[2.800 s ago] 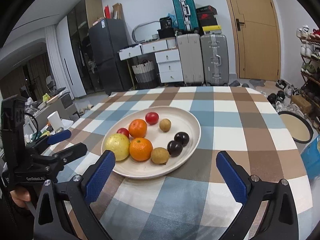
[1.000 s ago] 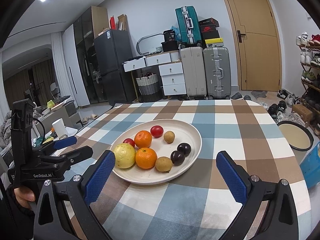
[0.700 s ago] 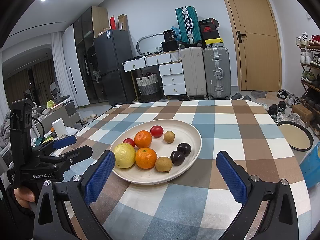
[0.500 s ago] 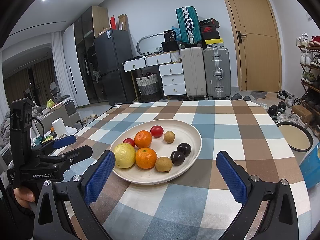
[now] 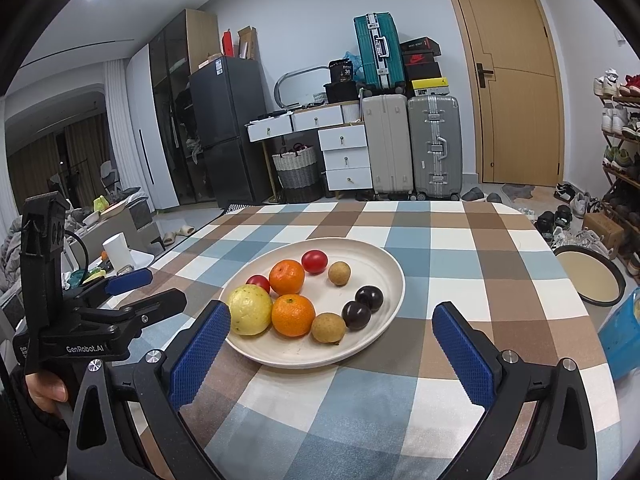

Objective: Organize fruits

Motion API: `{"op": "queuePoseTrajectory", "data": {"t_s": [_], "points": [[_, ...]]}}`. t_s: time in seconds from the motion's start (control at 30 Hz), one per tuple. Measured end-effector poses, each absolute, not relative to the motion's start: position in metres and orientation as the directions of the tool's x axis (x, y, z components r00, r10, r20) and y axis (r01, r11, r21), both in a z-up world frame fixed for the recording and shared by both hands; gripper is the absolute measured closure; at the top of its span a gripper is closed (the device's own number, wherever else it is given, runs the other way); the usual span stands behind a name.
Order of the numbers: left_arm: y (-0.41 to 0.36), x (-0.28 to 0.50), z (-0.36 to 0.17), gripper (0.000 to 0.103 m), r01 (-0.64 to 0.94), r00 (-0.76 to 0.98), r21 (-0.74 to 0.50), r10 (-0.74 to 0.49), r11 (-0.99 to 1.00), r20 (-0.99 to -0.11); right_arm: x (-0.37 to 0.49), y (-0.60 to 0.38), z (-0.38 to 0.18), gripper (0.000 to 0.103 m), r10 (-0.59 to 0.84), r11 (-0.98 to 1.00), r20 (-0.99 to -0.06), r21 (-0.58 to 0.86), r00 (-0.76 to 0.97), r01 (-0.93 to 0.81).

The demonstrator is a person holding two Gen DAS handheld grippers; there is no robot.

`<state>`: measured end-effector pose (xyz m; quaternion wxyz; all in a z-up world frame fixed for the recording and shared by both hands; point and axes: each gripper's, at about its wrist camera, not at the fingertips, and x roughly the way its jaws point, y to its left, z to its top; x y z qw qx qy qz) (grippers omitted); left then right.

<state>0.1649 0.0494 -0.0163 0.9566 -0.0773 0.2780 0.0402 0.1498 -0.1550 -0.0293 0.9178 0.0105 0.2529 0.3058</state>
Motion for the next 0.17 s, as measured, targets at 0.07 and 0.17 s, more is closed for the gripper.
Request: {"op": "queuePoseTrajectory", "data": {"t_s": [0.07, 0.17], "points": [[0.0508, 0.1657, -0.0166, 0.000, -0.120, 0.843, -0.127, 0.034, 0.985, -0.537, 0.1498, -0.1550, -0.0294, 0.000, 0.567, 0.813, -0.458, 0.174, 0.685, -0.556], [0.0521, 0.1671, -0.0153, 0.000, -0.119, 0.845, -0.126, 0.034, 0.985, -0.533, 0.1498, -0.1549, -0.0292, 0.000, 0.566, 0.813, -0.458, 0.173, 0.686, -0.556]]}}
